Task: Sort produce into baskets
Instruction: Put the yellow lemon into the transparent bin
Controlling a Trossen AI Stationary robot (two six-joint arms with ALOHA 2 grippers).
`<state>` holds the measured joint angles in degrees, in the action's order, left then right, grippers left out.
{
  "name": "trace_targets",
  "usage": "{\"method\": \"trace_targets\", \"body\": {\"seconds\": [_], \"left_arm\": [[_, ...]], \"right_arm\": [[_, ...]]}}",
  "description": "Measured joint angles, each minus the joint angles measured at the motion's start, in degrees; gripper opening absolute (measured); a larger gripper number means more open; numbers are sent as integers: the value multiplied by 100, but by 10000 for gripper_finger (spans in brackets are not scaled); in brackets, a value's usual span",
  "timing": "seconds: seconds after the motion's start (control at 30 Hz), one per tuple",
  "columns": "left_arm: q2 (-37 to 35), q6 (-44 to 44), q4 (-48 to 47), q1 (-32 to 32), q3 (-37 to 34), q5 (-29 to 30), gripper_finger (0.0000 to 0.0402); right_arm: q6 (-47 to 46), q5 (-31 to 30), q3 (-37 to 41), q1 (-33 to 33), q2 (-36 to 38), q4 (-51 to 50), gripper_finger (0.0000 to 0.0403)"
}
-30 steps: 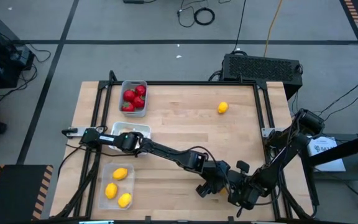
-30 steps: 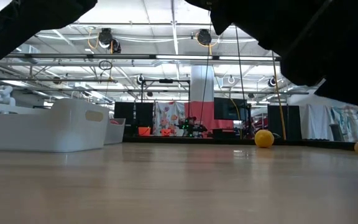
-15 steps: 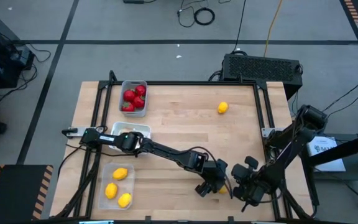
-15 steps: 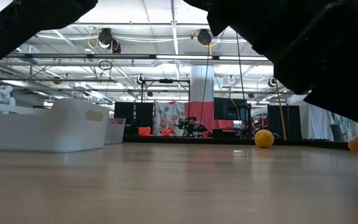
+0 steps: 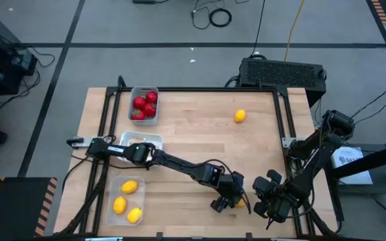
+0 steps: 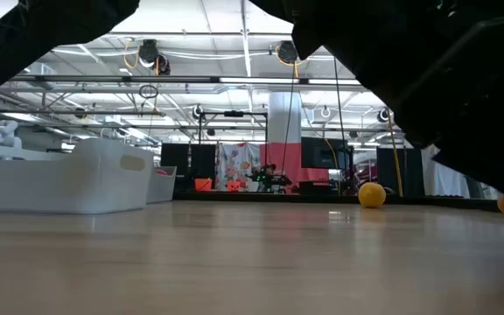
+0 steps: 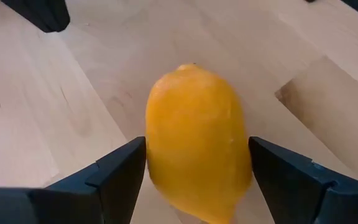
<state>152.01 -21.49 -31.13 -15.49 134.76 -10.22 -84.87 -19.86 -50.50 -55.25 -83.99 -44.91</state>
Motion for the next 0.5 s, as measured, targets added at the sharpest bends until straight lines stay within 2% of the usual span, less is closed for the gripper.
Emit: {"method": "trace_targets", "body": {"seconds": [0.23,0.5], "left_arm": [[10,21,83,-2,0,2,282],[10,42,168,-2,0,2,229]], "right_arm": [[-16,50,0,1,0,9,0],[-1,52,0,1,0,9,0]]}}
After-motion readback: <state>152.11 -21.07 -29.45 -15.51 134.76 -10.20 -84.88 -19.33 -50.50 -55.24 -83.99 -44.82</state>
